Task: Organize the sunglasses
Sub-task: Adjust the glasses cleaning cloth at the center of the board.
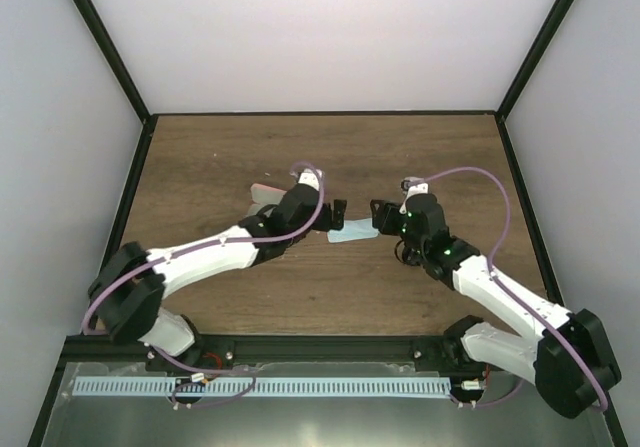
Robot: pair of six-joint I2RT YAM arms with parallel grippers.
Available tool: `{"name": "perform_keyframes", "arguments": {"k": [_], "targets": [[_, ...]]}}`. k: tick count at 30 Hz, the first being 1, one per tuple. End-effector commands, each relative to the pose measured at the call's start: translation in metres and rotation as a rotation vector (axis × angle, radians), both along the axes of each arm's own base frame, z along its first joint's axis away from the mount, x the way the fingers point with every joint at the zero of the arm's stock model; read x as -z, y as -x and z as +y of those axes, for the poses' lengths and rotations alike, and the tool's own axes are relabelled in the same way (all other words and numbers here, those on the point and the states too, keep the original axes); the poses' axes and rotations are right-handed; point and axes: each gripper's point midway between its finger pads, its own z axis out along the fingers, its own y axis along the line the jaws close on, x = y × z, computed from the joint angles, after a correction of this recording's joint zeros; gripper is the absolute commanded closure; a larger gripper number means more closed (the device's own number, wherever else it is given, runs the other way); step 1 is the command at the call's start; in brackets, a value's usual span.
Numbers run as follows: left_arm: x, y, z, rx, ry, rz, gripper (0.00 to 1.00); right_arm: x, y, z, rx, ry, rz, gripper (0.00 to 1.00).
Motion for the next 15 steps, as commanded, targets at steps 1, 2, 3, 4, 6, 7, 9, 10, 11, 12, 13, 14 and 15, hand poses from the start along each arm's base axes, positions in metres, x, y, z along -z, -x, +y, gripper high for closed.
{"name": "perform_keyframes", "arguments": {"k": [1,2,3,4,6,7,9,10,11,12,13,14,15], "targets": [[-0.068,-0.014,0.039,-0.278,0.127,-0.102,0.0,-0.007,-0.017,-0.005,0.021,0.073,0.029,0.35],[-0.074,-0.016,0.049,-0.343,0.147,-0.089,0.0,-0.015,-0.021,0.001,-0.005,0.06,0.049,0.35],[-0.072,-0.015,0.057,-0.372,0.124,-0.065,0.0,-0.018,-0.02,0.006,-0.029,0.057,0.102,0.35],[-0.076,-0.014,0.055,-0.346,0.113,-0.058,0.0,-0.027,-0.021,0.011,-0.045,0.036,0.126,0.35],[-0.082,-0.011,0.044,-0.268,0.082,-0.029,0.0,-0.048,-0.02,0.021,-0.082,-0.005,0.13,0.36],[-0.083,-0.01,0.038,-0.241,0.074,-0.001,0.0,-0.053,-0.019,0.022,-0.078,-0.017,0.142,0.39],[-0.086,-0.007,0.017,-0.151,0.093,0.046,0.0,-0.054,-0.022,0.019,-0.057,-0.009,0.193,0.5],[-0.083,-0.006,0.004,-0.107,0.108,0.065,0.0,-0.049,-0.023,0.017,-0.049,0.006,0.229,0.55],[-0.081,-0.006,-0.006,-0.071,0.127,0.083,0.0,-0.042,-0.024,0.016,-0.053,0.025,0.262,0.6],[-0.079,-0.007,-0.014,-0.054,0.145,0.097,0.0,-0.034,-0.025,0.017,-0.069,0.043,0.287,0.65],[-0.077,-0.009,-0.019,-0.057,0.154,0.112,0.0,-0.024,-0.025,0.016,-0.078,0.053,0.31,0.71],[-0.076,-0.013,-0.023,-0.066,0.16,0.12,0.01,-0.011,-0.026,0.014,-0.078,0.055,0.344,0.76],[-0.074,-0.016,-0.029,-0.056,0.157,0.131,0.03,-0.005,-0.026,0.011,-0.08,0.046,0.362,0.81]]}}
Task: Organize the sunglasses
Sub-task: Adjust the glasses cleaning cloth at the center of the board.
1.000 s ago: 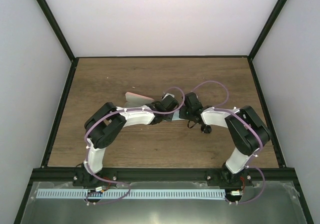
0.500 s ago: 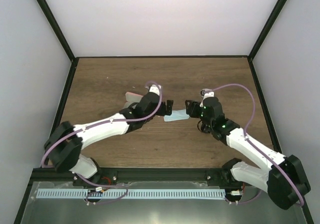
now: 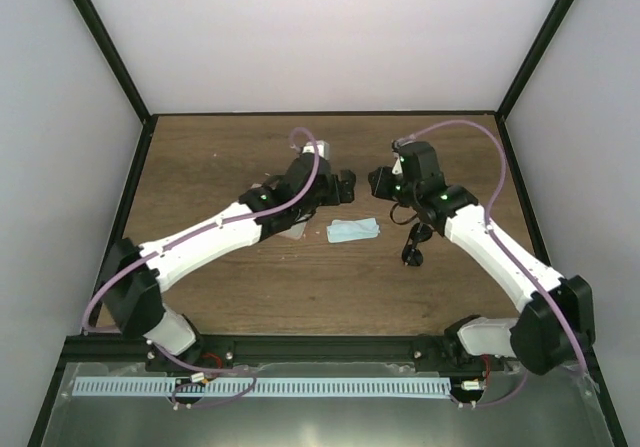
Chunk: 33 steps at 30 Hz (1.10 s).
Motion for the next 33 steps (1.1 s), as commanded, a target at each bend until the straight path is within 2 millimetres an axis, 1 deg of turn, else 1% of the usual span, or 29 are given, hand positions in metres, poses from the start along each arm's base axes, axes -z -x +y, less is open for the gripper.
{"name": "perform_keyframes", "arguments": {"k": [1,3,5,7,8,9,10,12,13,14,15,16,17,18,19,21,22,23,25,27,28,29,30,31,32,33], "targets": [[0.023,-0.002,-0.03,0.095,-0.013,0.104,0.06,0.065,0.013,-0.014,-0.029,0.046,0.234,0.85],[0.027,-0.012,-0.033,0.101,-0.087,0.11,0.09,0.075,0.01,-0.021,-0.023,0.034,0.279,0.93],[0.038,-0.019,-0.03,0.092,-0.161,0.138,0.13,0.076,0.003,-0.025,-0.025,0.056,0.277,0.98],[0.048,-0.024,-0.028,0.089,-0.17,0.162,0.18,0.074,-0.002,-0.029,-0.033,0.088,0.251,0.99],[0.054,-0.026,-0.028,0.098,-0.16,0.183,0.19,0.073,-0.004,-0.028,-0.045,0.093,0.23,0.98],[0.059,-0.027,-0.028,0.118,-0.142,0.212,0.19,0.072,-0.005,-0.024,-0.07,0.09,0.209,0.93],[0.062,-0.03,-0.027,0.135,-0.128,0.233,0.17,0.068,-0.006,-0.021,-0.095,0.084,0.182,0.85],[0.062,-0.035,-0.021,0.157,-0.104,0.251,0.06,0.053,-0.009,-0.019,-0.097,0.058,0.113,0.64],[0.058,-0.037,-0.016,0.151,-0.097,0.241,0.01,0.045,-0.011,-0.019,-0.093,0.048,0.074,0.55],[0.057,-0.04,-0.01,0.14,-0.094,0.227,0.0,0.036,-0.014,-0.021,-0.078,0.043,0.033,0.47],[0.052,-0.043,-0.004,0.127,-0.085,0.203,0.0,0.032,-0.016,-0.024,-0.054,0.044,0.01,0.43],[0.048,-0.045,0.002,0.111,-0.078,0.183,0.0,0.032,-0.021,-0.029,-0.023,0.061,-0.005,0.42],[0.042,-0.047,0.007,0.098,-0.064,0.158,0.0,0.036,-0.025,-0.033,-0.002,0.086,-0.006,0.42],[0.04,-0.048,0.011,0.095,-0.054,0.137,0.0,0.042,-0.028,-0.034,-0.002,0.11,0.013,0.44],[0.04,-0.049,0.013,0.091,-0.05,0.127,0.0,0.048,-0.032,-0.035,-0.005,0.131,0.043,0.49],[0.043,-0.052,0.015,0.086,-0.053,0.126,0.0,0.058,-0.037,-0.027,-0.054,0.15,0.11,0.61],[0.043,-0.055,0.016,0.079,-0.057,0.138,0.0,0.062,-0.04,-0.019,-0.087,0.143,0.136,0.64],[0.047,-0.057,0.017,0.076,-0.066,0.168,0.0,0.064,-0.039,-0.015,-0.107,0.13,0.15,0.64],[0.056,-0.057,0.015,0.096,-0.071,0.219,0.0,0.061,-0.036,-0.008,-0.134,0.089,0.143,0.65],[0.056,-0.056,0.015,0.112,-0.045,0.233,0.0,0.053,-0.033,-0.009,-0.119,0.059,0.118,0.64],[0.056,-0.056,0.017,0.104,-0.037,0.235,0.0,0.052,-0.032,-0.01,-0.113,0.06,0.109,0.61],[0.056,-0.055,0.019,0.094,-0.033,0.235,0.0,0.055,-0.031,-0.013,-0.103,0.075,0.112,0.6],[0.06,-0.054,0.021,0.086,-0.035,0.235,0.0,0.063,-0.032,-0.017,-0.097,0.105,0.134,0.6],[0.066,-0.053,0.025,0.072,-0.038,0.243,0.0,0.074,-0.032,-0.023,-0.079,0.147,0.176,0.6],[0.074,-0.051,0.027,0.064,-0.047,0.257,0.0,0.088,-0.03,-0.031,-0.049,0.188,0.231,0.63],[0.08,-0.05,0.029,0.062,-0.059,0.272,0.0,0.103,-0.025,-0.038,-0.031,0.221,0.294,0.66]]}}
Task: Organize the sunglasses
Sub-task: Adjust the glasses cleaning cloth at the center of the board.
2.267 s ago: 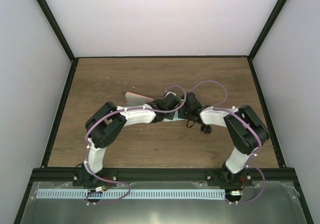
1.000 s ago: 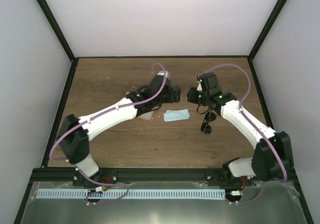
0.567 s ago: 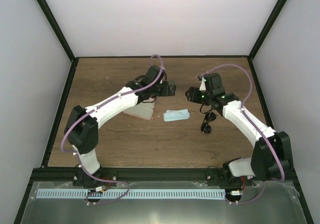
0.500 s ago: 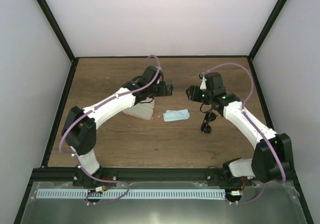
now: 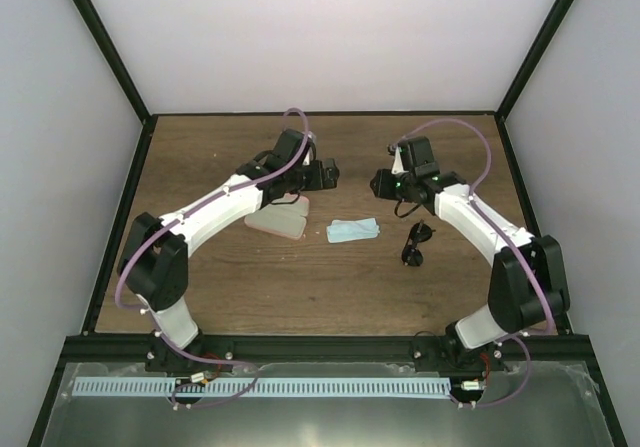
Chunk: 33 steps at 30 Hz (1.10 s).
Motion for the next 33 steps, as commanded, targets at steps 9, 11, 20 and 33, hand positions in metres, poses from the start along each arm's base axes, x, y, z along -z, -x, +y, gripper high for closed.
{"name": "perform_keyframes", "arguments": {"k": [9,11,20,33], "targets": [[0.056,0.016,-0.003,0.057,-0.039,0.143,0.55,0.08,0.025,-0.021,0.021,0.107,0.285,0.91],[0.064,0.018,-0.008,0.084,-0.037,0.162,0.67,0.088,0.028,-0.018,0.006,0.099,0.317,0.91],[0.09,0.028,-0.011,0.114,-0.046,0.208,0.69,0.106,0.048,-0.018,-0.04,0.101,0.383,0.68],[0.097,0.032,-0.014,0.126,-0.059,0.225,0.68,0.12,0.057,-0.009,-0.103,0.071,0.423,0.97]]}}
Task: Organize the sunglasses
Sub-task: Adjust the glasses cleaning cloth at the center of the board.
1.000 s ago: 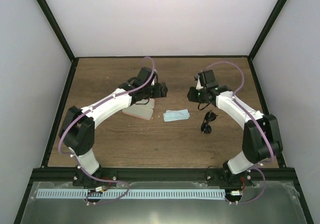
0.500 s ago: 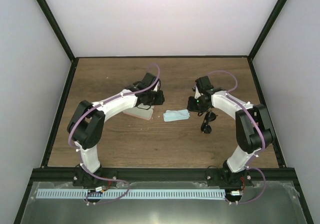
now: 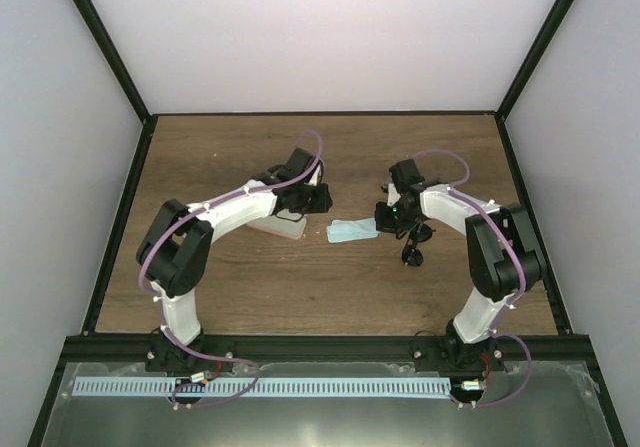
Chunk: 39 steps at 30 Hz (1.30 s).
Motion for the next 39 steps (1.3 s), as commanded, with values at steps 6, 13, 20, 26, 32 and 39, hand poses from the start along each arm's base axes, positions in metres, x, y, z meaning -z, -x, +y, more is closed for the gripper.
{"name": "perform_keyframes", "arguments": {"k": [6,13,20,26,32,39], "targets": [[0.009,0.008,-0.001,0.022,-0.01,0.012,0.68,0.001,0.008,0.004,-0.024,-0.049,0.015,0.99],[0.009,0.01,-0.008,0.042,0.004,0.013,0.48,-0.005,0.0,-0.002,0.0,-0.012,-0.018,0.96],[0.008,0.011,-0.008,0.042,0.006,0.013,0.35,-0.014,-0.009,-0.004,0.014,0.002,-0.057,0.73],[0.009,0.012,-0.011,0.053,0.017,0.021,0.31,-0.006,-0.012,-0.003,0.008,0.01,-0.05,0.72],[0.009,0.011,-0.011,0.056,0.01,0.013,0.29,-0.001,-0.019,-0.002,0.005,0.014,-0.05,0.75],[0.01,0.011,-0.012,0.063,0.008,0.013,0.29,0.003,-0.024,0.001,0.002,0.011,-0.041,0.82]]}}
